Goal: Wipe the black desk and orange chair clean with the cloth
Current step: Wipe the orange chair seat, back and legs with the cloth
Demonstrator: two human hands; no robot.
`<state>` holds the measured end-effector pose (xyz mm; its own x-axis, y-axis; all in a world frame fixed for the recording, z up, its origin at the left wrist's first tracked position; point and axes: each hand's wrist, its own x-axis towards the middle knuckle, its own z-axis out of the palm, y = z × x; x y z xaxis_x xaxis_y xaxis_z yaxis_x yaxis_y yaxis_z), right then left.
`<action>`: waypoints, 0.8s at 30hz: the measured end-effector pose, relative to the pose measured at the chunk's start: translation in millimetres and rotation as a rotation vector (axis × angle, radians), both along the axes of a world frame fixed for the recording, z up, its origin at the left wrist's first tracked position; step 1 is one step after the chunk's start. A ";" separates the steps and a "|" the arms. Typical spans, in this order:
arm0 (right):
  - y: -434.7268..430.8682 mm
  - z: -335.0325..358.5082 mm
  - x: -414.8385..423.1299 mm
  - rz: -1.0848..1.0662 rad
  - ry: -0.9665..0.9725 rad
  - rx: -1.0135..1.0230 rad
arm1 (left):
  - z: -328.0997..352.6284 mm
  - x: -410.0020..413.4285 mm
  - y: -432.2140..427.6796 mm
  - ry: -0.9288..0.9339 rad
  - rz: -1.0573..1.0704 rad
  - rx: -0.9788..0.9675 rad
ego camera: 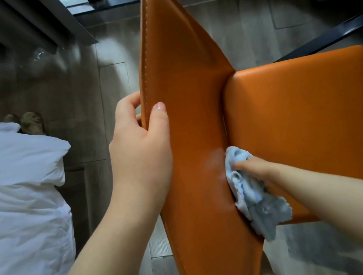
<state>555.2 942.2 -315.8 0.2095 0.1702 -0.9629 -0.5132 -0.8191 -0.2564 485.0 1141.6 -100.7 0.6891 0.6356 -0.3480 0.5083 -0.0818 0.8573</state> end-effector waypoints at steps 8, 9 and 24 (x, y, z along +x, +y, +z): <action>50.2 -8.8 32.8 -0.229 -0.424 0.148 | -4.1 0.0 0.9 0.002 0.027 0.060; 33.0 -10.8 6.2 -0.179 -0.408 0.124 | -3.4 -0.2 0.3 0.007 0.021 0.063; -50.1 -24.1 -100.2 -0.043 -0.184 -0.122 | -3.6 0.6 0.5 0.012 0.023 0.057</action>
